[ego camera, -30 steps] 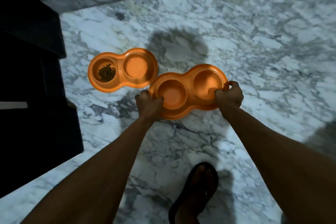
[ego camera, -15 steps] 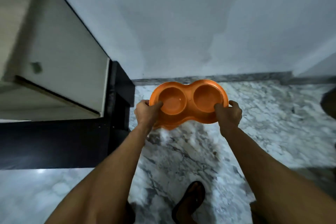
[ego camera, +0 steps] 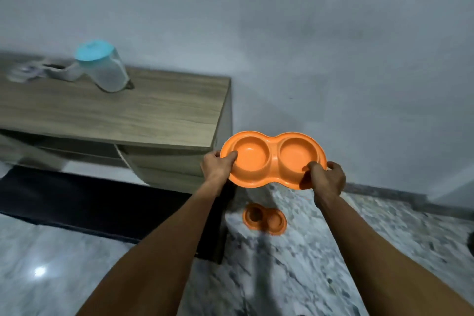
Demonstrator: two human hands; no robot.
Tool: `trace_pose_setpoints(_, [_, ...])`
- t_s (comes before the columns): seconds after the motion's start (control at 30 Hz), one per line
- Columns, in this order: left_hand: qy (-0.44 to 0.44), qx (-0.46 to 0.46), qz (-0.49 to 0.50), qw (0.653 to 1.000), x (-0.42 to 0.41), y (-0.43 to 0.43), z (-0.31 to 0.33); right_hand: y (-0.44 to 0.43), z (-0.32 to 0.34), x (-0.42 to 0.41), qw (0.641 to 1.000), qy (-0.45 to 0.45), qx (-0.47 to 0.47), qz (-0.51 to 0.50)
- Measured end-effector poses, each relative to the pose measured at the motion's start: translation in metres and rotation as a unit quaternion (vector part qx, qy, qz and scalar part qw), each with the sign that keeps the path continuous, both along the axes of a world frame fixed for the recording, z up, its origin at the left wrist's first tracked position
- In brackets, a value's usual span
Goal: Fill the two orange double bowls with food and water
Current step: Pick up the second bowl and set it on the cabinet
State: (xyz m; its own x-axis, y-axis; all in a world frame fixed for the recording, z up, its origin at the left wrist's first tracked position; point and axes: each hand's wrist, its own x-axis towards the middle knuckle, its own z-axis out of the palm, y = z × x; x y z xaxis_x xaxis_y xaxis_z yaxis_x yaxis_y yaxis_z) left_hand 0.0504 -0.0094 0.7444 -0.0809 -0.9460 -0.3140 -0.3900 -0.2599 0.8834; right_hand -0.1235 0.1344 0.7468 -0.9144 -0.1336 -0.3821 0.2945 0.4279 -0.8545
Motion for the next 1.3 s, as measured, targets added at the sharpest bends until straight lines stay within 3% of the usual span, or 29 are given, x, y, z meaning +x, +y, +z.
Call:
trace_pose_setpoints(0.2, [0.004,-0.025,0.03,0.999,0.126,-0.063,0.032,-0.073,0.035,0.113,0.998,0.039,-0.016,0.048])
trace_pose_setpoints(0.57, [-0.004,-0.05,0.108,0.993,0.298,-0.186,0.06,-0.231,0.042,0.263,0.988,0.024,-0.028,0.153])
trace_pose_setpoints(1.0, [-0.029,-0.046,0.116,0.992,0.417,-0.388,0.053,-0.441,0.02,0.371,0.984,0.004,0.0,0.181])
trace_pose_setpoints(1.3, [-0.077,-0.048,0.083,0.992,0.473,-0.489,0.039,-0.53,0.003,0.43,0.983,-0.015,0.028,0.179])
